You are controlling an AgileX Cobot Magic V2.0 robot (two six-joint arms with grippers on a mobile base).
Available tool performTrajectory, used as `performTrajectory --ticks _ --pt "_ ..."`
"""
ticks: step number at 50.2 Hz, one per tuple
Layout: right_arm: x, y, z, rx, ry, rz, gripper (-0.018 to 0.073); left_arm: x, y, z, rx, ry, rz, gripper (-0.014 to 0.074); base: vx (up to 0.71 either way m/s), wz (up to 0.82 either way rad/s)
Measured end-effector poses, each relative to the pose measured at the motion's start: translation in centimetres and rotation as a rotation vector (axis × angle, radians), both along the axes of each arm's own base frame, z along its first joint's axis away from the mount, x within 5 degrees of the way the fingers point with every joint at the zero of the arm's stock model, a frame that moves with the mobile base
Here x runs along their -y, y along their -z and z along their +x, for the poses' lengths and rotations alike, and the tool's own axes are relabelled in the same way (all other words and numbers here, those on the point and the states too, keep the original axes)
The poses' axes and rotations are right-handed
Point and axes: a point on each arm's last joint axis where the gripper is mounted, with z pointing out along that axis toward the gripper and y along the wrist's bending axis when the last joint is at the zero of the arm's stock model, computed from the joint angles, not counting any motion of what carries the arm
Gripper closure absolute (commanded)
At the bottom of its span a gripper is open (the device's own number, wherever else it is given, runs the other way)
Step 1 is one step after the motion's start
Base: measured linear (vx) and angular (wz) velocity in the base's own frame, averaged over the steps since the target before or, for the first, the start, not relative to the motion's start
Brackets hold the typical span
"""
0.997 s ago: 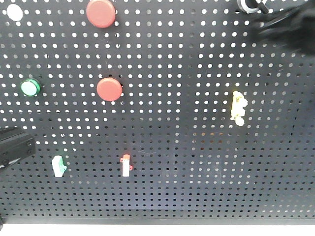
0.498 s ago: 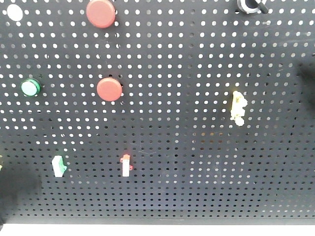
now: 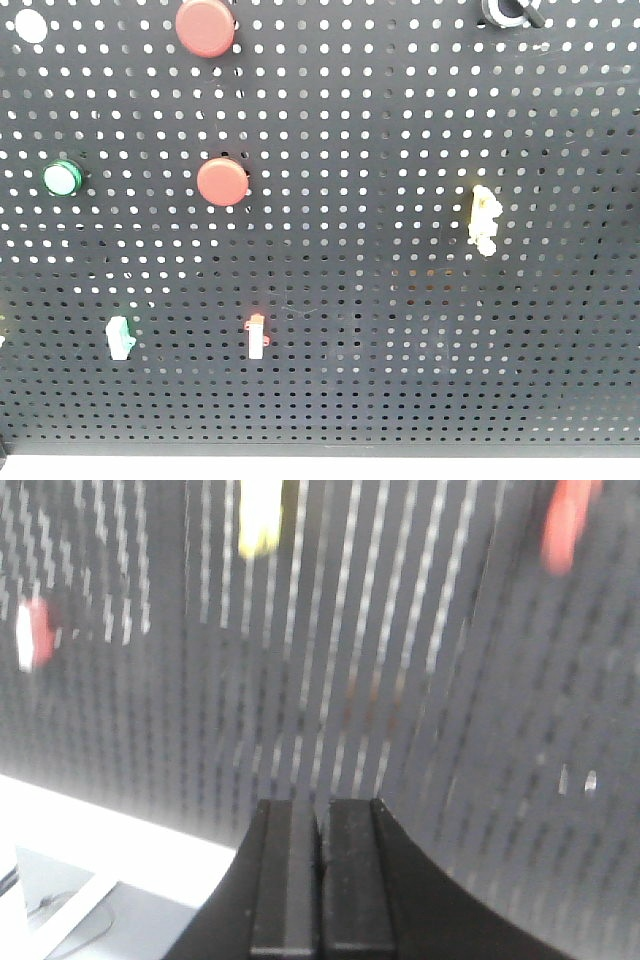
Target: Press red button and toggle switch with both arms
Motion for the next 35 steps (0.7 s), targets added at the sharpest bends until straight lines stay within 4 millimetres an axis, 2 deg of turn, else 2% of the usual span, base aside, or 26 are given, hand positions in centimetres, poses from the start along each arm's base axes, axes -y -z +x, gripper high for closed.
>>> performTrajectory --ticks 9,15,35 --pt "-0.1 2.0 0.2 -0.056 0.002 -0.002 0.0562 0.3 2.0 -0.2 -0.092 0.038 0.056 0.0595 0.0 0.0" --pt "-0.1 3.1 0.3 -0.105 0.003 -0.017 0.0562 0.4 2.7 -0.5 -0.139 0.068 0.087 0.0595 0.0 0.0" --pt "-0.1 3.3 0.3 -0.126 0.003 -0.022 0.0562 0.4 3.7 -0.7 -0.188 0.092 0.125 0.0595 0.0 0.0"
